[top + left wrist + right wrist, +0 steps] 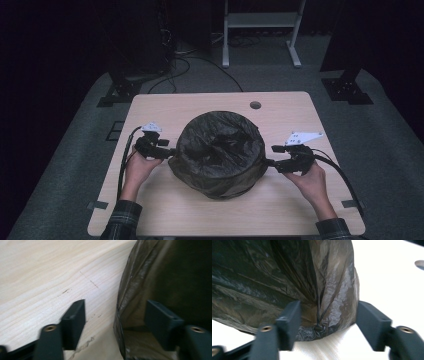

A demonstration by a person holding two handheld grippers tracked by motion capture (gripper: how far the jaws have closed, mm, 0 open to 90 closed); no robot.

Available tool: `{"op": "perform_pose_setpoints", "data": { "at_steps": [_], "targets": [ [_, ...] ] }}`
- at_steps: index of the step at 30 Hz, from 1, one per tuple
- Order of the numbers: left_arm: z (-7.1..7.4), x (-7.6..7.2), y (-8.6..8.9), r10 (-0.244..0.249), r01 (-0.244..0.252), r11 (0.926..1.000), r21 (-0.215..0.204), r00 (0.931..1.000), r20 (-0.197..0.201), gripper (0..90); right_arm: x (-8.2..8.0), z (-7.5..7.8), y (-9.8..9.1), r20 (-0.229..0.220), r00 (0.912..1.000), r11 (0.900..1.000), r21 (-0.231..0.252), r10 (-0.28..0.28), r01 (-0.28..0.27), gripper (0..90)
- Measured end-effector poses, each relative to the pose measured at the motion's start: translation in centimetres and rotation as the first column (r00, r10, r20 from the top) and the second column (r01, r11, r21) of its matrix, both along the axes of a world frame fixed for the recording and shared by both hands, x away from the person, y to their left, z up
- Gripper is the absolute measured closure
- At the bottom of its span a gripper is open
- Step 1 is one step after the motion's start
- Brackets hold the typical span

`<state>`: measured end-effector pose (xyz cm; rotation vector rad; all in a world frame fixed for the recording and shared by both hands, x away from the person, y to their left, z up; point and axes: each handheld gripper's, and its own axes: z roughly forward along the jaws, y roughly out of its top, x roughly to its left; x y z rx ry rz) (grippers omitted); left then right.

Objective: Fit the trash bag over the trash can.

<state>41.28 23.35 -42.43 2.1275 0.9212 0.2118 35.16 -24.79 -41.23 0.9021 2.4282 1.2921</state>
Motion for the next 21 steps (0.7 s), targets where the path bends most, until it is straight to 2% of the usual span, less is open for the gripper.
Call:
{"op": "perform_pose_setpoints", "data": {
  "at_steps": [2,4,6,8,10,21],
  "targets": [
    [0.4,-0.5,0.2,-0.005,0.005,0.9999,0.016,1.0000,0.005,20.3,-0.1,0.2,-0.2,0.000,0.9999,0.9999,0.001,-0.011,0.011,22.4],
    [0.7,-1.2,0.6,-0.028,0.027,0.9994,0.020,0.9992,0.028,15.2,-0.1,0.4,-0.5,-0.008,1.0000,0.9999,0.011,-0.002,0.002,16.3],
    [0.8,-1.9,0.9,-0.043,0.042,0.9984,0.037,0.9984,0.035,5.8,-0.3,0.6,-0.8,0.007,1.0000,0.9999,0.016,0.005,-0.005,10.1],
    [0.8,-2.8,1.2,-0.065,0.063,0.9970,0.046,0.9971,0.041,0.0,-0.5,0.9,-1.0,0.022,0.9996,0.9996,0.018,0.020,-0.020,9.2],
    [0.5,-3.9,1.7,-0.106,0.103,0.9925,0.066,0.9932,0.048,0.0,-0.8,1.3,-1.3,0.031,0.9988,0.9988,0.031,0.036,-0.037,9.2],
    [-1.3,-8.3,2.6,-0.177,0.168,0.9789,0.116,0.9818,0.069,0.0,-1.9,4.3,-2.0,0.086,0.9939,0.9959,0.052,0.069,-0.074,9.2]
  ]
}}
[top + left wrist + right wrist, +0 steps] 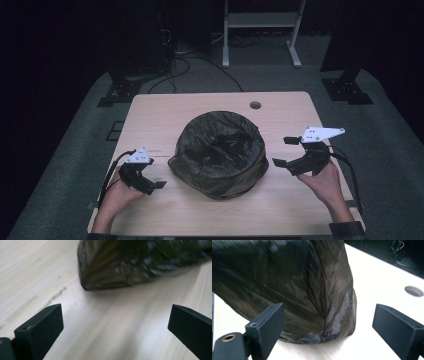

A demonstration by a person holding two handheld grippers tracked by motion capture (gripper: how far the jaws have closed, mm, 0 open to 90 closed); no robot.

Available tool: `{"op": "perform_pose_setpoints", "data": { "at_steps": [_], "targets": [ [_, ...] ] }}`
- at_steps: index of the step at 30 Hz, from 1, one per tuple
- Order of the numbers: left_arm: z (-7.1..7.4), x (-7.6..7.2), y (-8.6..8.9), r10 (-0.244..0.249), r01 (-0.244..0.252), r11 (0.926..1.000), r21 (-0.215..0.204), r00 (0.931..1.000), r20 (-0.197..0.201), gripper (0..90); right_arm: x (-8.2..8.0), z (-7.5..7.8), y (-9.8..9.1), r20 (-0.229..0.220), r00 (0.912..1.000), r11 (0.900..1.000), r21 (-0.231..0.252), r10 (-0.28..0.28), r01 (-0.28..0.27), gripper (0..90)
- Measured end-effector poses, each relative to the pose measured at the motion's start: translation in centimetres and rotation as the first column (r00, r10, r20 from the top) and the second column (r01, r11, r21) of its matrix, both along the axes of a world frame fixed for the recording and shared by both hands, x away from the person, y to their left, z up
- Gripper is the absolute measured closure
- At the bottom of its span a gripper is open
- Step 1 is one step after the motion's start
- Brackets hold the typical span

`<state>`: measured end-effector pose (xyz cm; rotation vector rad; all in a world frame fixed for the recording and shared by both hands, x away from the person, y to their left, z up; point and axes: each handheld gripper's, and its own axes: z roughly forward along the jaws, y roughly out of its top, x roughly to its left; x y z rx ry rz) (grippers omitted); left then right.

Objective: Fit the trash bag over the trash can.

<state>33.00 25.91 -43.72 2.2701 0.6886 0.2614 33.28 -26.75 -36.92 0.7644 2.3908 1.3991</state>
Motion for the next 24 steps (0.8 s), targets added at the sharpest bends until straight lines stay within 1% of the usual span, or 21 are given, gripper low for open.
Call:
{"op": "perform_pose_setpoints", "data": {
  "at_steps": [2,5,6,7,10,14,15,16,17,21,22,24],
  "targets": [
    [-0.5,-0.8,-0.1,-0.008,0.008,1.0000,0.005,1.0000,0.003,0.0,-0.2,0.8,0.1,0.013,0.9999,1.0000,-0.002,0.004,-0.004,9.2],
    [-1.4,-1.6,-0.1,-0.016,0.016,0.9990,0.041,0.9999,0.001,0.0,-0.6,2.3,0.3,0.043,0.9989,0.9998,0.002,0.018,-0.018,9.2],
    [-1.7,-1.8,-0.1,-0.013,0.013,0.9990,0.042,0.9999,-0.003,0.0,-0.7,2.8,0.4,0.051,0.9984,0.9997,0.001,0.024,-0.024,9.2],
    [-1.9,-2.0,-0.1,-0.015,0.015,0.9992,0.038,0.9999,-0.004,0.0,-0.8,3.3,0.5,0.056,0.9980,0.9996,-0.002,0.027,-0.027,9.2],
    [-2.8,-2.5,-0.1,-0.016,0.016,0.9987,0.049,0.9999,0.000,0.0,-0.9,4.6,1.0,0.075,0.9960,0.9989,-0.006,0.047,-0.047,9.3],
    [-3.7,-2.9,-0.2,-0.034,0.034,0.9964,0.078,0.9994,-0.006,0.0,-1.0,6.1,1.6,0.094,0.9932,0.9976,-0.013,0.069,-0.068,9.3],
    [-4.0,-2.9,-0.3,-0.038,0.038,0.9962,0.078,0.9993,-0.009,0.0,-1.0,6.5,1.9,0.095,0.9922,0.9967,-0.017,0.080,-0.079,9.3],
    [-4.1,-3.0,-0.3,-0.039,0.039,0.9974,0.060,0.9992,-0.006,0.0,-0.9,6.8,2.1,0.096,0.9915,0.9961,-0.020,0.088,-0.086,9.3],
    [-4.2,-3.1,-0.2,-0.038,0.038,0.9980,0.051,0.9993,0.000,0.0,-0.9,7.1,2.4,0.096,0.9907,0.9952,-0.025,0.096,-0.094,9.3],
    [-4.4,-3.4,-0.2,-0.049,0.048,0.9983,0.031,0.9987,0.013,0.0,-0.7,8.0,3.6,0.098,0.9869,0.9915,-0.036,0.128,-0.125,9.3],
    [-4.5,-3.5,-0.3,-0.059,0.059,0.9980,0.023,0.9981,0.018,0.0,-0.6,8.2,4.0,0.097,0.9856,0.9900,-0.041,0.138,-0.135,9.3],
    [-4.6,-3.6,-0.3,-0.066,0.066,0.9978,0.010,0.9974,0.028,0.0,-0.3,8.6,4.7,0.093,0.9836,0.9870,-0.059,0.155,-0.150,9.3]
  ]
}}
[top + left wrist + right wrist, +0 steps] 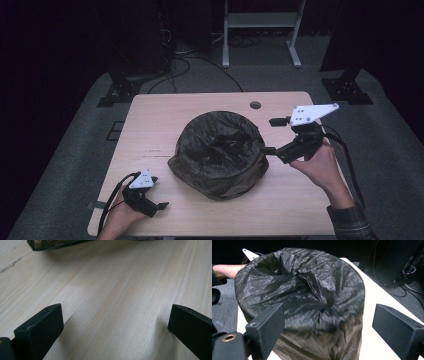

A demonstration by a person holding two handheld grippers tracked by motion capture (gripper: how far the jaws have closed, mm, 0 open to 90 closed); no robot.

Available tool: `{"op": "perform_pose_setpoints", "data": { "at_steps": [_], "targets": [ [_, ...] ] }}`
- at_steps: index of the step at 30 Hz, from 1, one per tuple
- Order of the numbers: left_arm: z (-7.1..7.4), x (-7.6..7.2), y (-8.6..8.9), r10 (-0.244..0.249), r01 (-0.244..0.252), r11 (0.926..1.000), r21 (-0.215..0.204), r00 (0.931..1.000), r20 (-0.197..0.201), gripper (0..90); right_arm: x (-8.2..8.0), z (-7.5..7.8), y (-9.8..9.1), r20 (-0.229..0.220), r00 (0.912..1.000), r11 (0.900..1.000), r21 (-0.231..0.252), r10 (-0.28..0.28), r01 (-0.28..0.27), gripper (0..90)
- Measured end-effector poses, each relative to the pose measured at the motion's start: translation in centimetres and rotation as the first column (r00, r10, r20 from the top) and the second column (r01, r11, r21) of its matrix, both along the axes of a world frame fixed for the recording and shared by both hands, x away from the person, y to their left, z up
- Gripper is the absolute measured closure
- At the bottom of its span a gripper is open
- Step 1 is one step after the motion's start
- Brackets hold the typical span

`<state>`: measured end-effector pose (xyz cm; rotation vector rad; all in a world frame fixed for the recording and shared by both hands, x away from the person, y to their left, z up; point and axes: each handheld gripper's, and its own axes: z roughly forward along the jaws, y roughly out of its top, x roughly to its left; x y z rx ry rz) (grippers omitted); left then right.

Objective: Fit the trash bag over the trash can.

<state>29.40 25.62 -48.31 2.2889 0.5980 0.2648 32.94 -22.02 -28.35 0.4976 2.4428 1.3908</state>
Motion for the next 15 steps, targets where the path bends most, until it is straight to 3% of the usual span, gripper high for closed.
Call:
{"op": "perform_pose_setpoints", "data": {
  "at_steps": [8,15],
  "targets": [
    [0.0,-0.1,0.0,-0.007,0.007,1.0000,-0.002,1.0000,0.001,0.0,1.4,0.8,3.2,-0.023,0.9980,0.9957,-0.070,0.059,-0.060,9.4],
    [0.0,-0.1,0.0,-0.009,0.009,1.0000,-0.002,1.0000,0.001,0.0,3.1,0.0,6.5,-0.115,0.9889,0.9726,-0.202,0.094,-0.116,9.4]
  ]
}}
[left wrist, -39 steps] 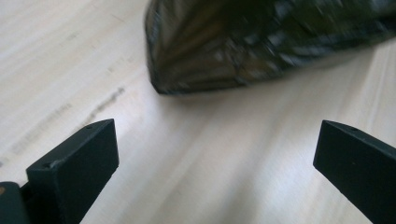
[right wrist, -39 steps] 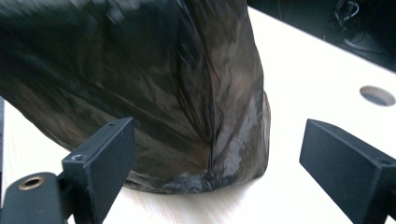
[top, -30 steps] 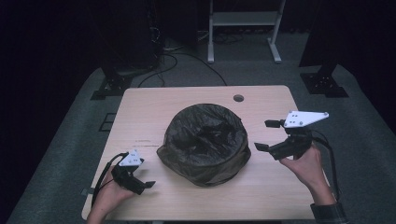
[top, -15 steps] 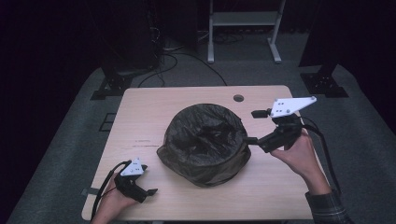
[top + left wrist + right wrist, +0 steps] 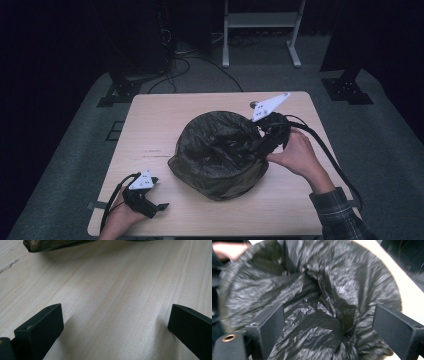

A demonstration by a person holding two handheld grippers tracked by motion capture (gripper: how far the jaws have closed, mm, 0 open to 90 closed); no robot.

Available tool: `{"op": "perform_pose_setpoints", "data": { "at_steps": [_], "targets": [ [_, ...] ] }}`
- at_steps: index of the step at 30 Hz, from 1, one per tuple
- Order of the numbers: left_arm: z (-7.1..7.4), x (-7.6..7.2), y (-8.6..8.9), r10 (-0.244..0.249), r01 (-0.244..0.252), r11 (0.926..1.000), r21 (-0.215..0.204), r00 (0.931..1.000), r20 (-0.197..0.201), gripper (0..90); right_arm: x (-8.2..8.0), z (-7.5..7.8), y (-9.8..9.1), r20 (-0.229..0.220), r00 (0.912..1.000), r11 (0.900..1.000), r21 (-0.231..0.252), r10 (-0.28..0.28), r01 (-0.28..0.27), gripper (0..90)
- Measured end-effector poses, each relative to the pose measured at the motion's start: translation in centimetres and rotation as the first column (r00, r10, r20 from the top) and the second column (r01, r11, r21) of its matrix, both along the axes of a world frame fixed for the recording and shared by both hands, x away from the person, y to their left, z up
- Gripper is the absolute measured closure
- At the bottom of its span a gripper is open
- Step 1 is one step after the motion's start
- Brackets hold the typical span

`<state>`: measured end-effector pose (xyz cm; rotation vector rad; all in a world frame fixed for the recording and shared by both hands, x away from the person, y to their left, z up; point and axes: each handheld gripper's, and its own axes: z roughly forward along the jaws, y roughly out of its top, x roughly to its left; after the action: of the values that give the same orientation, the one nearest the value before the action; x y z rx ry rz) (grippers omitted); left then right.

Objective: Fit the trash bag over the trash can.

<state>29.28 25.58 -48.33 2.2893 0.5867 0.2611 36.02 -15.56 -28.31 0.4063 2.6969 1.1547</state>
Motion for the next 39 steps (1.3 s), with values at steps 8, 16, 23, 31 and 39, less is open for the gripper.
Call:
{"op": "perform_pose_setpoints", "data": {
  "at_steps": [8,16,23,31,39],
  "targets": [
    [0.0,0.0,0.0,0.000,0.000,1.0000,0.000,1.0000,0.000,0.0,0.8,-1.5,2.0,-0.062,0.9979,0.9888,-0.147,0.019,-0.028,9.4],
    [0.0,0.0,0.0,-0.001,0.001,1.0000,0.000,1.0000,0.000,0.0,0.8,-2.2,2.5,-0.099,0.9945,0.9760,-0.211,0.032,-0.053,9.3],
    [0.0,0.0,0.0,-0.003,0.003,1.0000,-0.001,1.0000,-0.001,0.0,0.7,-2.1,2.6,-0.089,0.9957,0.9753,-0.216,0.027,-0.046,9.4],
    [0.0,0.0,0.0,-0.004,0.004,1.0000,-0.002,1.0000,-0.001,0.0,0.5,0.5,2.5,-0.028,0.9995,0.9894,-0.144,0.013,-0.017,9.4],
    [0.0,0.0,0.0,-0.005,0.005,1.0000,-0.002,1.0000,-0.002,0.0,1.2,1.4,5.4,-0.003,0.9996,0.9917,-0.125,0.028,-0.028,9.4]
  ]
}}
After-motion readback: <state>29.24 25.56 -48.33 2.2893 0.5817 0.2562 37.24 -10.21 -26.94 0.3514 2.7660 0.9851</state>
